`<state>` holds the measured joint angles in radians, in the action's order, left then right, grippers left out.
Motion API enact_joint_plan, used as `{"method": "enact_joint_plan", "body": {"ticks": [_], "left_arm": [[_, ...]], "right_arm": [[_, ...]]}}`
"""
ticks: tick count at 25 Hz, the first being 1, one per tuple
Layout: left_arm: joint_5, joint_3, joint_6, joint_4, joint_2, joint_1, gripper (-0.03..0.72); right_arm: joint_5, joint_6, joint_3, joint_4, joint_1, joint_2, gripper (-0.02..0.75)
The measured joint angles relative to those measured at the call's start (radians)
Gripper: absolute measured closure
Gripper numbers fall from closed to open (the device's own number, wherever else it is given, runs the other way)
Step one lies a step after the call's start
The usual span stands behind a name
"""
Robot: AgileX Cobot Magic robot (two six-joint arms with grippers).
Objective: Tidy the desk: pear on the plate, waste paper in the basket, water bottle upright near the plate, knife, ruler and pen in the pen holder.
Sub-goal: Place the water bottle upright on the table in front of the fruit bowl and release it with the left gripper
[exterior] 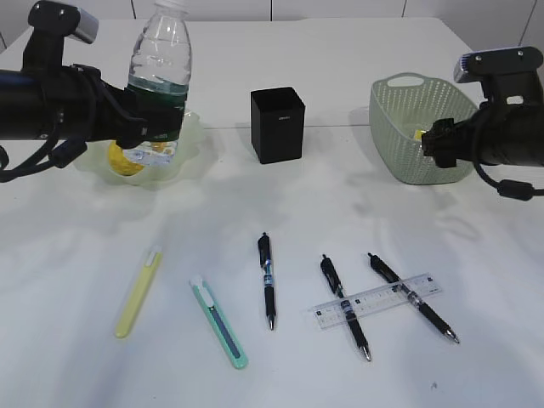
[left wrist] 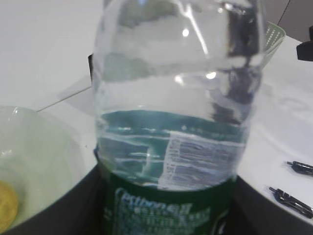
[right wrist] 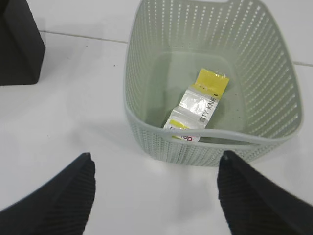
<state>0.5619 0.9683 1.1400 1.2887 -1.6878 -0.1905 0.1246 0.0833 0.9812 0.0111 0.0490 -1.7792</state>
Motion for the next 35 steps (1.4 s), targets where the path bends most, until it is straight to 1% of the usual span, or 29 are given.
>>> {"method": "enact_joint_plan", "body": {"ticks": [7,10,17,20,26,28,31,35], "left_arm": [[0.0,0.0,0.0,0.0,0.0,0.0,0.311],[-0.003,0.0,0.0,-0.002,0.0,0.0,0.311],[-0.072,0.0,0.0,-0.006,0.0,0.0,0.311],[-0.075,0.0,-0.043,-0.005,0.0,0.002,0.311],[-0.026,0.0,-0.122,-0.01,0.0,0.002,0.312],[-0.024,0.0,-0.138,-0.024,0.0,0.002,0.312],[-0.024,0.0,-0.162,-0.074,0.0,0.006,0.312],[0.002,0.0,-0.172,-0.114,0.0,0.044,0.312]], "right_arm": [[0.179,0.031,-0.12,0.0,0.0,0.062,0.163],[0.217,0.048,-0.143,0.002,0.0,0.089,0.163],[0.229,0.078,-0.146,0.002,0.0,0.095,0.163],[0.229,0.078,-0.146,0.002,0.0,0.095,0.164],[0.229,0.078,-0.146,0.002,0.0,0.095,0.164],[0.231,0.078,-0.146,0.002,0.0,0.095,0.164],[0.231,0.078,-0.146,0.002,0.0,0.095,0.164],[0.231,0.078,-0.146,0.002,0.0,0.095,0.164]]}}
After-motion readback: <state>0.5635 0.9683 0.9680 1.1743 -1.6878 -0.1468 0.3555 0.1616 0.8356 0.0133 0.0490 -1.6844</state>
